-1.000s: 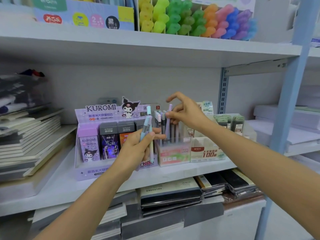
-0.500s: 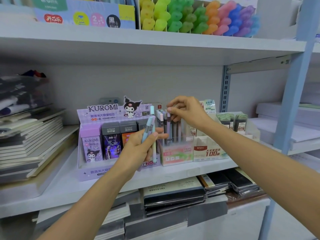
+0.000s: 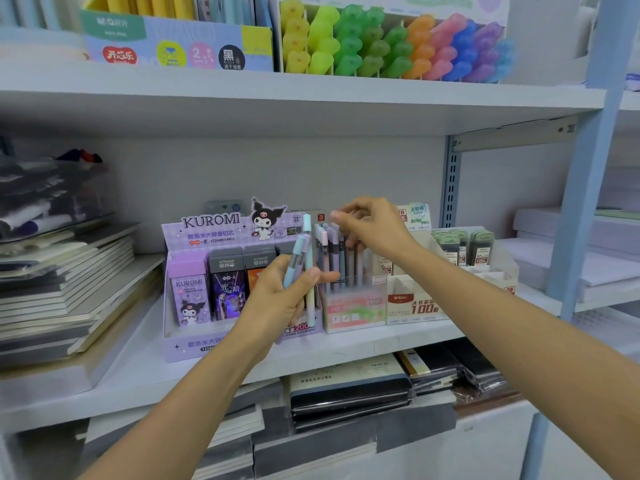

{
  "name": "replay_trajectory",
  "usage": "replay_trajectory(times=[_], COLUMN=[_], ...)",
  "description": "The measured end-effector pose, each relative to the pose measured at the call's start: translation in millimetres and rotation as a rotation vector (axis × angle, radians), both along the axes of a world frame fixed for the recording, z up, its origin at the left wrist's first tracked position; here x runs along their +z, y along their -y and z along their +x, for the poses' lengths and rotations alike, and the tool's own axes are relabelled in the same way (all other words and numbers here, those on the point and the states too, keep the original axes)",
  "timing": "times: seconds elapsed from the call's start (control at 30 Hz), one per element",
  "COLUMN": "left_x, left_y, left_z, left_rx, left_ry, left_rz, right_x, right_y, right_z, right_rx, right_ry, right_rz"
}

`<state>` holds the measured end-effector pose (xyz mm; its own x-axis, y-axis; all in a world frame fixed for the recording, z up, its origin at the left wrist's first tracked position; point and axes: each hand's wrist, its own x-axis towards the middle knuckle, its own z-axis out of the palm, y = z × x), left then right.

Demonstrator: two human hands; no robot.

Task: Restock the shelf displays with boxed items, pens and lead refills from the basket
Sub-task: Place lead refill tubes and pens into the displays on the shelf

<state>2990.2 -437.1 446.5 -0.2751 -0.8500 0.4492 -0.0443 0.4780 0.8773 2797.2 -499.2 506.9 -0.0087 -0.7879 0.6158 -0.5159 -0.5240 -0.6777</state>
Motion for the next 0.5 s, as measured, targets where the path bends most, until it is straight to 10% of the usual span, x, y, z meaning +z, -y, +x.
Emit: replay_trajectory(times=[0.23, 0.5], left_x=[2.4, 5.3], left_y=[-5.1, -6.7], left_z=[-12.3, -20.4], left_rx=[-0.009, -0.005], left_ry=[-0.033, -0.091], left_rz=[0.001, 0.032], right_x=[0.1, 11.2], right_y=[-37.2, -45.8], right_z=[2.4, -10.2], right_rx=[0.541, 0.501], right_ry=[0.094, 0.194], right_rz=[0.107, 0.101])
